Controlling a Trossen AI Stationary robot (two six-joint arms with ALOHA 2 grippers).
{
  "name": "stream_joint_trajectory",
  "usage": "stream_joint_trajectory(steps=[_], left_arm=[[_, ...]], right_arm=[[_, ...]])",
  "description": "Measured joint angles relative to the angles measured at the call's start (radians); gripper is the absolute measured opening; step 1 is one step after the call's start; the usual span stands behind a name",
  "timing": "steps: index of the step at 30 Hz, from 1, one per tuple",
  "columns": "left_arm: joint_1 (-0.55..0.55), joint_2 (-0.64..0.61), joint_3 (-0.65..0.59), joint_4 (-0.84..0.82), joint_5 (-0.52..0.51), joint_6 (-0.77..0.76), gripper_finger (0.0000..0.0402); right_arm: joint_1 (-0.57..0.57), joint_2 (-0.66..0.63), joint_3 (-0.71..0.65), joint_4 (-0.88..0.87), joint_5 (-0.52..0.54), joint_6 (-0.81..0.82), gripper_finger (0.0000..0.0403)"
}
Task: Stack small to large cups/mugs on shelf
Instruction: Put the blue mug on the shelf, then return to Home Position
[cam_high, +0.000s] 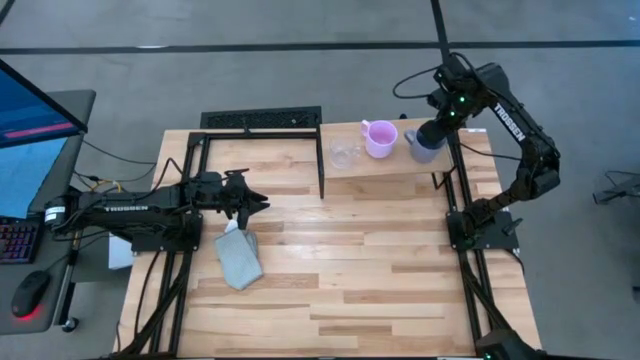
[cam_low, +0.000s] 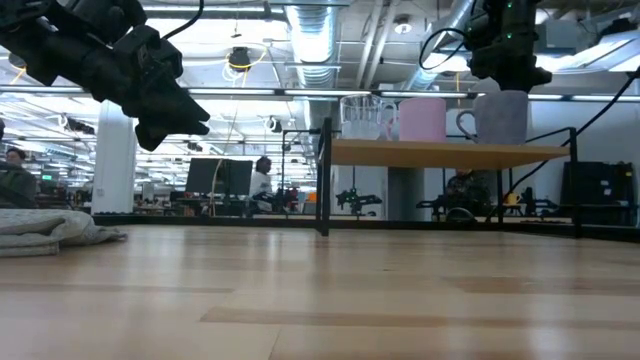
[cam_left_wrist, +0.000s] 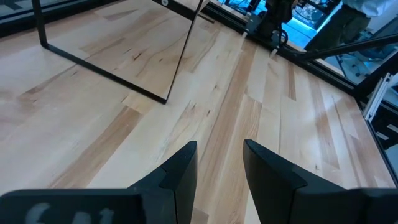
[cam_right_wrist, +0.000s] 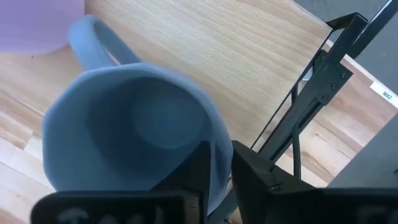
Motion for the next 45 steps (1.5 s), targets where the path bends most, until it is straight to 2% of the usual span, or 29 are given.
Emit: stream_joint_trajectory(steps=[16,22,36,40,45], left_arm=[[0.000,0.000,0.000,0.000,0.000,0.001,0.0121],[0.000,0.000,0.000,0.000,0.000,0.001,0.0121],[0.000,0.000,0.000,0.000,0.000,0.001,0.0121],[0.000,0.000,0.000,0.000,0.000,0.001,0.0121],[0.000,0.000,0.000,0.000,0.000,0.000,0.0121]], right_arm=[[0.000,0.000,0.002,-0.001,0.000,-0.017,0.0172],[0.000,0.000,0.055,0.000,0.001,-0.021,0.0194],[0.050,0.000,0.224,0.000,-0.004,-0.020,0.0184],[0.088,0.000,0.271,0.000,-0.008,-0.018,0.0176],[0.170,-0.020,0.323,-0.001,-0.072,-0.018,0.0166]])
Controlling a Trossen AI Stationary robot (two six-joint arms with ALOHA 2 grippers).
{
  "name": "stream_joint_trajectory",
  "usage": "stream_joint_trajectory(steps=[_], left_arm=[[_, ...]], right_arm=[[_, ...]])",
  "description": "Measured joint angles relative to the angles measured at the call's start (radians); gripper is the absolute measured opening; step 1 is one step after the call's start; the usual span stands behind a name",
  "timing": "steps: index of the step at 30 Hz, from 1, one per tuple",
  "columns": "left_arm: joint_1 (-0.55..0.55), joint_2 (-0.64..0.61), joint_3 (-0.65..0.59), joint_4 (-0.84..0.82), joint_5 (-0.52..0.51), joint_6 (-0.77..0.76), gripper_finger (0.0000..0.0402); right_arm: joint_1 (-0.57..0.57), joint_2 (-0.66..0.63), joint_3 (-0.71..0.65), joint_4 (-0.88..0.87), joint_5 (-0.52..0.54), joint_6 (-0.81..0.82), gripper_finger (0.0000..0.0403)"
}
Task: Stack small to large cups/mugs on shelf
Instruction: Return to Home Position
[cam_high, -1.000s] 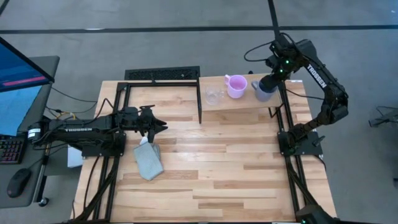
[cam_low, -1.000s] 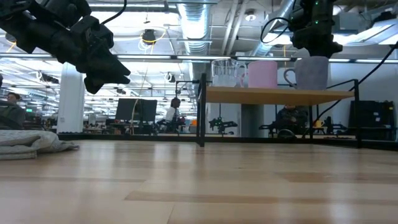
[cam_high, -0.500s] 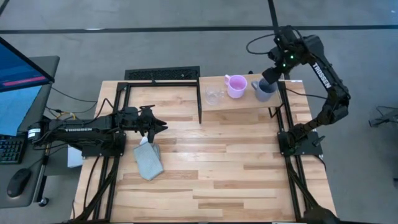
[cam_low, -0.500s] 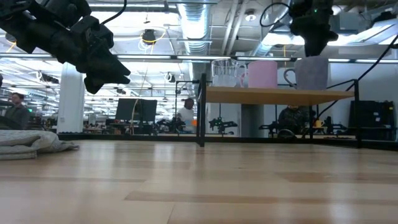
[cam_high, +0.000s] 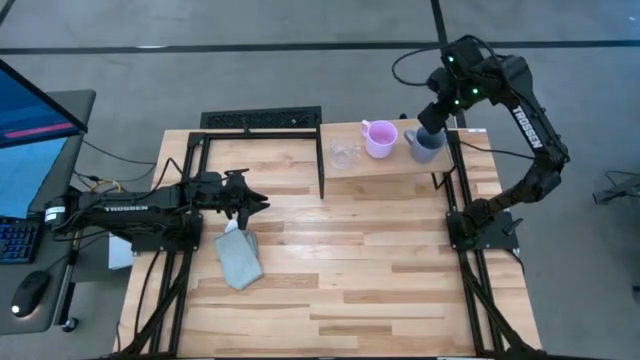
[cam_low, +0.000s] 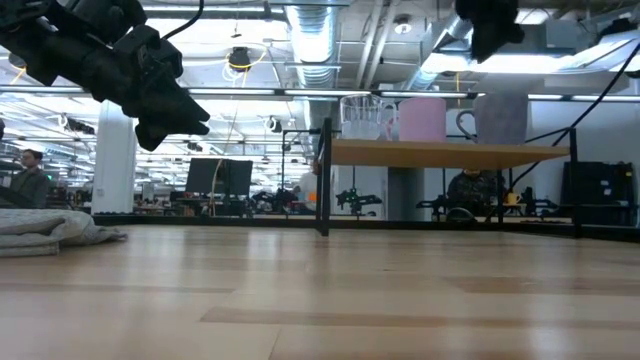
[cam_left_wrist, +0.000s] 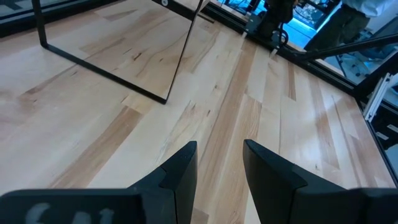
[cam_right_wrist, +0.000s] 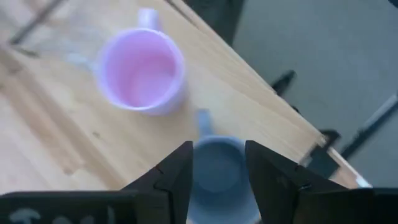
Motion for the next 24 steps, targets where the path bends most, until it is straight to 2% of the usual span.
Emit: stream_joint_trajectory(steps=[9,18,24], left_arm=[[0.000,0.000,0.000,0.003,0.000,-0.001,0.0121],[0.000,0.000,0.000,0.007,0.022,-0.001,0.0121],[-0.013,0.000,0.000,0.102,0.079,0.004,0.0105]], right_arm=[[0.187,-0.073,0.040,0.001,-0.122,0.045,0.0134],[0.424,-0.104,0.040,0.001,-0.145,0.157,0.0014],[0.594,-0.096,0.040,0.014,-0.141,0.186,0.0014]])
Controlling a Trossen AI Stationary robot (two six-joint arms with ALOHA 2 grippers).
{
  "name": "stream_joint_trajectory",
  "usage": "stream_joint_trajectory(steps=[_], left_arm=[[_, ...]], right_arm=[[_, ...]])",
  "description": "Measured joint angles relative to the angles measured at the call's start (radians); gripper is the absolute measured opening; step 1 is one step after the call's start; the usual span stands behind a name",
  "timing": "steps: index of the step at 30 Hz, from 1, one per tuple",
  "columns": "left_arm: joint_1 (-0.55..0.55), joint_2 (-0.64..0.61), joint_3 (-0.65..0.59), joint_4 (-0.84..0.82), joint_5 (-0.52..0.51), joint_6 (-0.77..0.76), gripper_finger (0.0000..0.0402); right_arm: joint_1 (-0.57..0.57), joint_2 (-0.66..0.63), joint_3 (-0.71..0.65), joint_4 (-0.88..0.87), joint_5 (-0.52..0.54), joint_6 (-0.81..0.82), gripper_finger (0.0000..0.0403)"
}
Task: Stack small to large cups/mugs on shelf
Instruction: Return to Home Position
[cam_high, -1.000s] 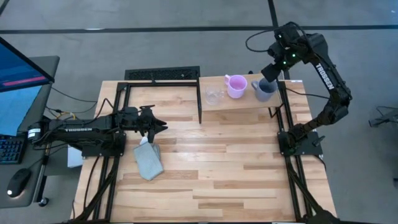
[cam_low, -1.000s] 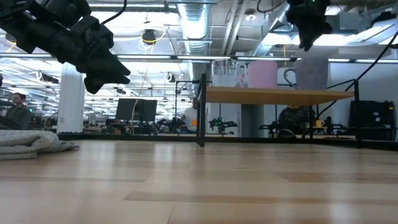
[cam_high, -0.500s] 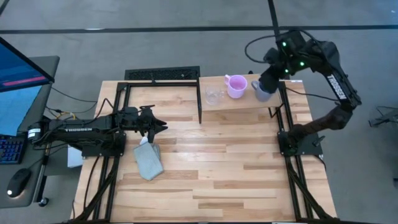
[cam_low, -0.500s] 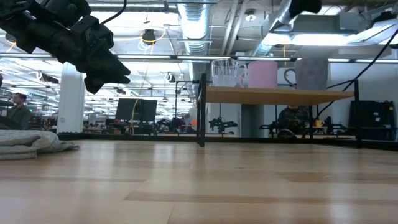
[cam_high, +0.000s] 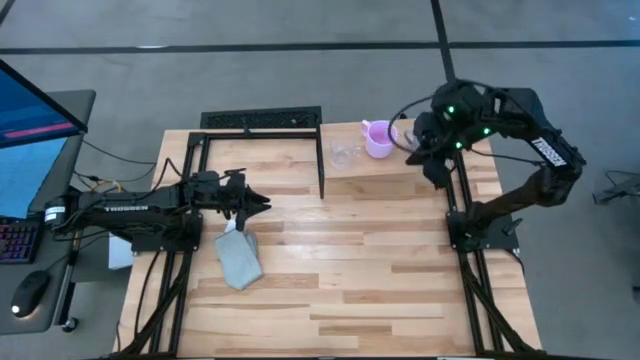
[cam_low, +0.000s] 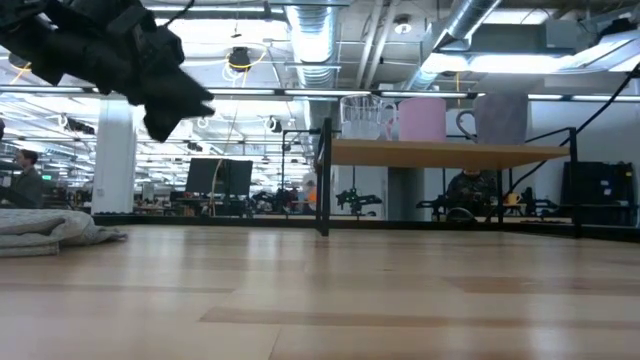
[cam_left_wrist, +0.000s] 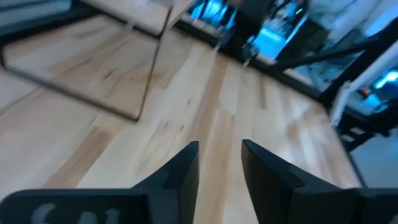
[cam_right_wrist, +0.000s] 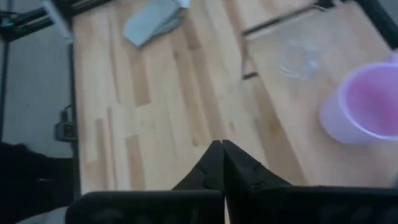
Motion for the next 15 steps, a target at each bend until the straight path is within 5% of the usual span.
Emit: stream_joint_trajectory(steps=[7,15], left_arm=[[-0.091,0.000,0.001,0.113,0.002,0.029,0.0010],[-0.205,0.000,0.001,0.144,-0.085,0.030,0.0001]], right_arm=[[0.197,0.004,0.000,0.162,0.043,0.062,0.0007],[0.430,-0.007,-0.090,0.291,0.246,0.094,0.0003]])
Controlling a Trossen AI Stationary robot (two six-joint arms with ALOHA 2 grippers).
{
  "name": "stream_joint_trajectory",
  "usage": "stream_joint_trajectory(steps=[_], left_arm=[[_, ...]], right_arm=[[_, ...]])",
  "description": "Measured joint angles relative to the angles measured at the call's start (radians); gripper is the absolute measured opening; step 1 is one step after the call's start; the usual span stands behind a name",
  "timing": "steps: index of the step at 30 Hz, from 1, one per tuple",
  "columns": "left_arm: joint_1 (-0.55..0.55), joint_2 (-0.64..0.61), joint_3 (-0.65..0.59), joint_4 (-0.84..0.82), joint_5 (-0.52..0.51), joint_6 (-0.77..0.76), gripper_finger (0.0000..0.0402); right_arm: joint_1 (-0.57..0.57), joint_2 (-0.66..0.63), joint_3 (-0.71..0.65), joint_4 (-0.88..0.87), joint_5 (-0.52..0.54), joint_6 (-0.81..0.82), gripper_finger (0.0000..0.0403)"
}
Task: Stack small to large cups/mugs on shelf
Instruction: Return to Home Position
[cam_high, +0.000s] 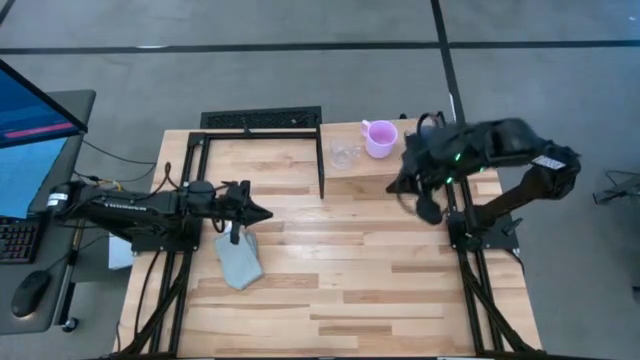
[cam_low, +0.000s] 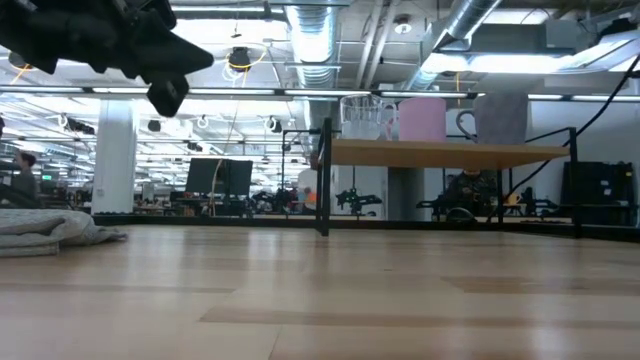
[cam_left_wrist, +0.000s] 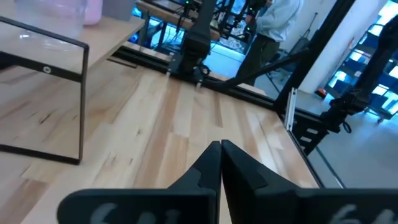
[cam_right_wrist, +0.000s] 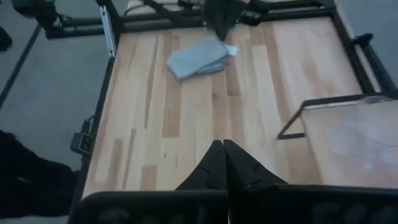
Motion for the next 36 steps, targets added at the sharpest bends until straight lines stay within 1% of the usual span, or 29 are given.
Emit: stream_joint_trajectory(steps=[2,6,8,13,16,20,24,26,30,34,36], left_arm=[[-0.022,0.000,0.000,0.000,-0.022,0.003,0.0001],[-0.052,0.000,0.000,-0.001,-0.046,0.016,0.0000],[-0.060,-0.009,0.000,-0.011,-0.049,0.028,0.0000],[-0.066,-0.053,0.000,-0.032,-0.055,0.059,0.0000],[-0.066,-0.105,0.000,-0.115,-0.096,0.059,0.0000],[-0.066,-0.175,0.000,-0.200,-0.159,0.060,0.0000],[-0.066,-0.229,0.000,-0.238,-0.234,0.083,0.0000],[-0.066,-0.248,0.000,-0.264,-0.266,0.096,0.0000],[-0.066,-0.250,0.000,-0.312,-0.325,0.105,0.0000],[-0.066,-0.248,0.000,-0.343,-0.393,0.104,0.0000],[-0.065,-0.249,0.000,-0.348,-0.410,0.106,0.0000]], right_arm=[[0.043,-0.012,-0.074,0.063,0.025,0.018,0.0003],[0.098,-0.057,-0.258,0.249,0.027,0.026,0.0002],[0.111,-0.080,-0.343,0.349,0.031,0.034,0.0002],[0.116,-0.168,-0.536,0.511,0.044,0.078,0.0003],[0.116,-0.223,-0.663,0.647,0.058,0.081,0.0002],[0.116,-0.301,-0.834,0.812,0.104,0.095,0.0002],[0.101,-0.367,-0.995,0.883,0.182,0.149,0.0002],[0.088,-0.396,-1.074,0.942,0.196,0.171,0.0002],[0.059,-0.449,-1.223,1.111,0.196,0.168,0.0003],[0.016,-0.494,-1.346,1.229,0.196,0.159,0.0004],[-0.006,-0.518,-1.401,1.290,0.195,0.159,0.0004]])
